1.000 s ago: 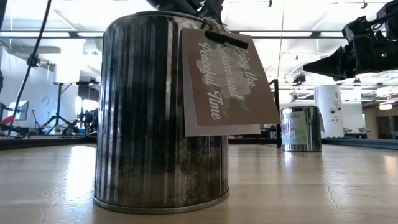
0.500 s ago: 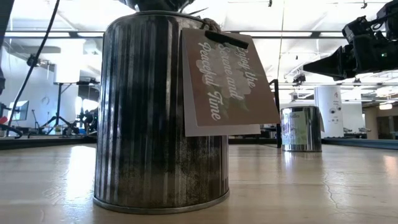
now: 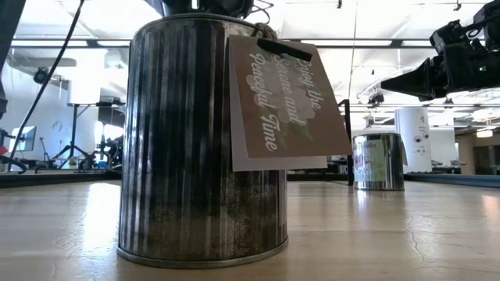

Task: Pick & Place candle stick holders
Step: Put the jar candle on the shelf aligned with the other jar candle

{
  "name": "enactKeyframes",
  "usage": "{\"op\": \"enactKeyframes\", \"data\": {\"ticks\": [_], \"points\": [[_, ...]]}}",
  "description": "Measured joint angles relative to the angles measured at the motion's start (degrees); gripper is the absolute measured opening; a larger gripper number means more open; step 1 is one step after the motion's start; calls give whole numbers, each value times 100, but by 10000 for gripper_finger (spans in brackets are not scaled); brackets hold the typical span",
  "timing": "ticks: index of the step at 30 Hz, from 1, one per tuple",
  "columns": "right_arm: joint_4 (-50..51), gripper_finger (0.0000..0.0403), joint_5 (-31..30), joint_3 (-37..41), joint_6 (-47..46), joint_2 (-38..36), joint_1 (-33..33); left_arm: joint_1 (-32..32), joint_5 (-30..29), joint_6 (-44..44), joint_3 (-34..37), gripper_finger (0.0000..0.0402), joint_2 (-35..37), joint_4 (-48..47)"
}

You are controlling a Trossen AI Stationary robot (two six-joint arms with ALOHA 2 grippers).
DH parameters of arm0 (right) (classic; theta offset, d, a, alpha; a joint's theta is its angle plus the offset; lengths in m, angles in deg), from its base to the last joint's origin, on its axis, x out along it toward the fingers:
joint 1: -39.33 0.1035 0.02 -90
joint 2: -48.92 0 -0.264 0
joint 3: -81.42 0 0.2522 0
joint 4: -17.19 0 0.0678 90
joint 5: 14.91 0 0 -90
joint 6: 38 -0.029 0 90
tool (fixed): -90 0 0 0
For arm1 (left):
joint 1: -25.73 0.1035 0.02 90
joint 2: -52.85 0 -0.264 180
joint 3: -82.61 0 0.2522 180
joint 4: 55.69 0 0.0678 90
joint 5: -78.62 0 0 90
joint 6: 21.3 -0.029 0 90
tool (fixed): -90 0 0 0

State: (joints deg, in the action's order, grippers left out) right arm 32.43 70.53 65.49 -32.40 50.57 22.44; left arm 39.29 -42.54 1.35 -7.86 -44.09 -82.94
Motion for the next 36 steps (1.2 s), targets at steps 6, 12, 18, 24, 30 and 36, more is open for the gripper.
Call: {"op": "enactKeyframes", "data": {"ticks": [6,12,18,24,30,36], "points": [[0,22,0,0,0,0,0,132,14,33,0,369,0,41],[0,22,0,0,-1,0,0,144,16,-130,0,369,0,353],[0,22,0,-1,-1,0,0,146,18,-247,-4,371,-2,356],[0,22,0,0,-2,0,0,155,14,-256,-4,394,-2,380],[0,22,0,0,-2,0,-2,157,13,-265,-7,392,-2,386],[0,22,0,0,-2,0,0,146,-9,-727,-152,398,-2,353]]}}
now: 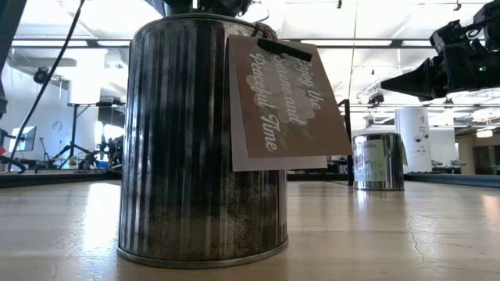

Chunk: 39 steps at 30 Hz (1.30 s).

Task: Pick & Place candle stick holders
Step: Put the jar candle on the shelf aligned with the other jar candle

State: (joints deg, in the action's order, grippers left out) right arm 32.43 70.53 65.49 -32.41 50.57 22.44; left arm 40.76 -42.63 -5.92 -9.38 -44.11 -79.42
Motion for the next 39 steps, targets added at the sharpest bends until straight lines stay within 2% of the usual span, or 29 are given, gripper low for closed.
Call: {"op": "enactKeyframes", "data": {"ticks": [7,11,14,20,22,27,30,34,39], "points": [[0,22,0,0,1,0,-1,-40,-280,-381,-272,398,1,-4],[0,22,0,-1,0,0,-2,-96,-659,-747,-527,397,9,-13],[0,22,-1,0,1,0,-1,-127,-843,-1071,-856,397,27,-72],[0,22,-1,0,0,0,-1,-362,-829,-1839,-1639,397,59,-148],[0,22,0,-1,1,0,-1,-457,-565,-1959,-1749,397,66,-108],[0,22,0,0,0,0,0,-503,1078,-1971,-1458,396,-6,231],[1,22,-3,0,0,0,-2,-547,1714,-1906,-1114,386,-184,752],[2,22,-2,0,2,0,0,-704,1946,-2041,-697,341,-394,1632],[3,22,-2,0,0,0,0,-950,1904,-2685,-434,255,-713,2261]]}}
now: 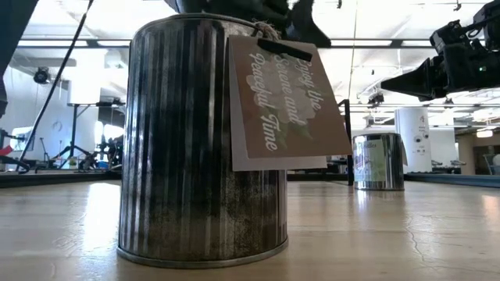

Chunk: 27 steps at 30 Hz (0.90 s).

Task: Pick & Place candle stick holders
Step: Put the jar candle on the shelf aligned with the other jar candle

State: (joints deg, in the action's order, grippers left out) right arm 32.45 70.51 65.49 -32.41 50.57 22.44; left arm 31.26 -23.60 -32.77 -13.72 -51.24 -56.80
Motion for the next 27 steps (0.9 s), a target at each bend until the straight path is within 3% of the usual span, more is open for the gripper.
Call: {"op": "enactKeyframes", "data": {"ticks": [5,11,19,27], "points": [[0,22,0,-2,0,0,0,-38,67,-51,117,179,-455,468],[0,22,0,-1,0,0,-2,-37,-111,-61,150,124,-1095,932],[0,22,2,-2,0,0,0,-38,-1835,81,88,93,-1440,1760],[0,22,0,0,0,0,0,-27,-2768,475,112,92,-1494,1916]]}}
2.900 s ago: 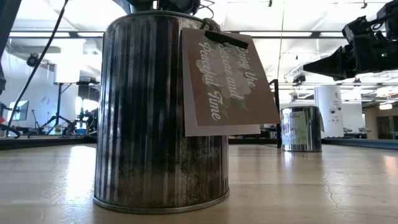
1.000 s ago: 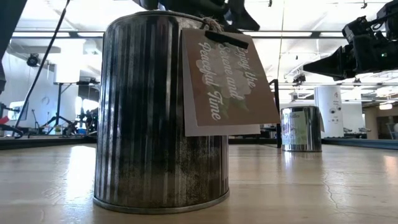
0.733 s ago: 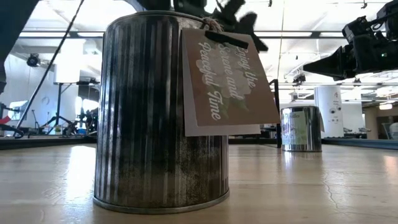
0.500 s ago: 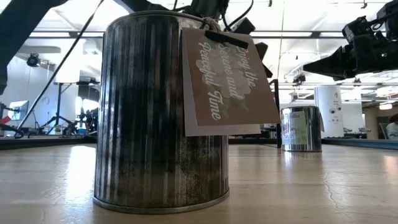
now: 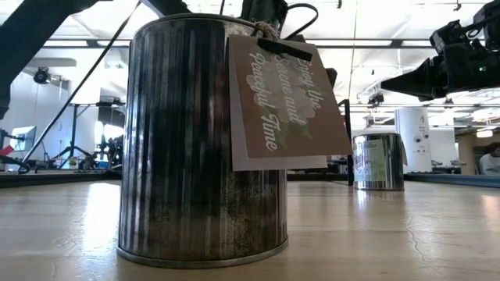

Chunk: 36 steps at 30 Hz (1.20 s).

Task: Pick & Place candle stick holders
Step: Put the jar candle on the shelf aligned with the other jar candle

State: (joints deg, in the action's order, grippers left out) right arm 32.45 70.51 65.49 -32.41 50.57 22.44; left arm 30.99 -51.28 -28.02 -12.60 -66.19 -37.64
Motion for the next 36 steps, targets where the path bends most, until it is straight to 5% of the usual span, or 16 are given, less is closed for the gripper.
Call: {"op": "enactKeyframes", "data": {"ticks": [11,17,36], "points": [[0,22,0,-2,0,0,0,51,-467,225,5,92,0,-33],[0,22,0,0,1,0,0,111,559,-207,-45,92,0,-33],[-2,22,2,0,0,0,0,543,2113,-232,-104,92,-128,-25]]}}
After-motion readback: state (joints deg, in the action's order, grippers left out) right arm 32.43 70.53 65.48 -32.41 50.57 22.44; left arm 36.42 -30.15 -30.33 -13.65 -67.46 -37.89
